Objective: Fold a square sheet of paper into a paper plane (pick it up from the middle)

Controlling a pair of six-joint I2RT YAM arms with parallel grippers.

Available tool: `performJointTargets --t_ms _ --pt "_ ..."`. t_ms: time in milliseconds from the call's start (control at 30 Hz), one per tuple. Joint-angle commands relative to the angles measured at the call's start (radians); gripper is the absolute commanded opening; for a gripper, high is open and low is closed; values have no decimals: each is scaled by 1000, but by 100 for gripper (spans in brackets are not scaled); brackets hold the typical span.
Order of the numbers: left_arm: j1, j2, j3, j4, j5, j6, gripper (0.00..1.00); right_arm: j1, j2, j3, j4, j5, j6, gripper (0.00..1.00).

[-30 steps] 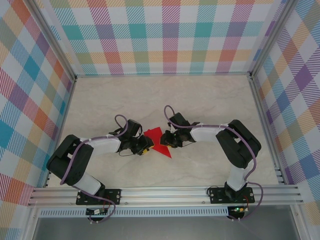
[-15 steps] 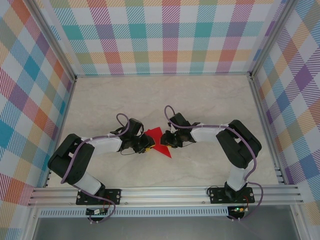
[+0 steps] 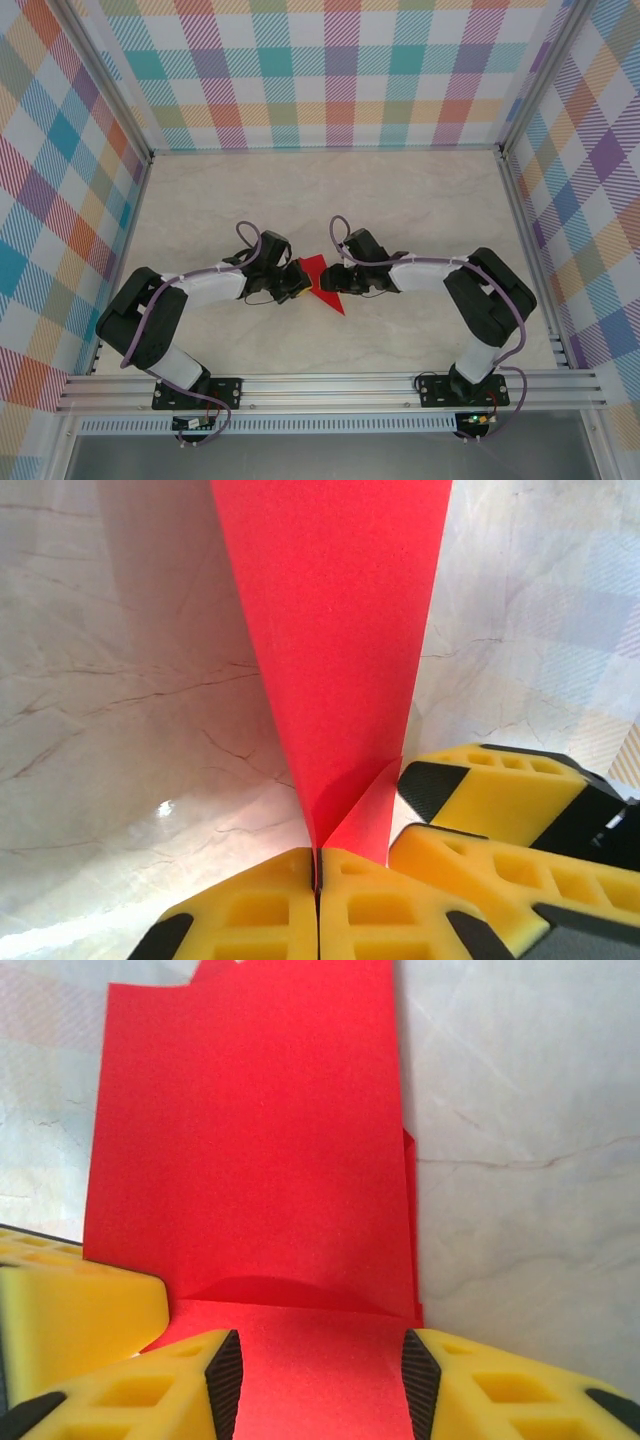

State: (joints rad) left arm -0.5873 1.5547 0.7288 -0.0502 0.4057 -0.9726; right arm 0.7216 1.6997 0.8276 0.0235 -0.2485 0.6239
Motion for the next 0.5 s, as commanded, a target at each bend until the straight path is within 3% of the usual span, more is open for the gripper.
performJointTargets --t_ms 0,267,467 --pt "-20 0 39 -67 -11 4 4 -2 -87 -38 65 46 -157 50" --pt "-26 -11 77 -111 -28 -21 4 17 -284 -226 204 127 -405 46" --pt "-29 -10 87 -119 -31 -32 3 85 -312 -302 315 188 -561 44"
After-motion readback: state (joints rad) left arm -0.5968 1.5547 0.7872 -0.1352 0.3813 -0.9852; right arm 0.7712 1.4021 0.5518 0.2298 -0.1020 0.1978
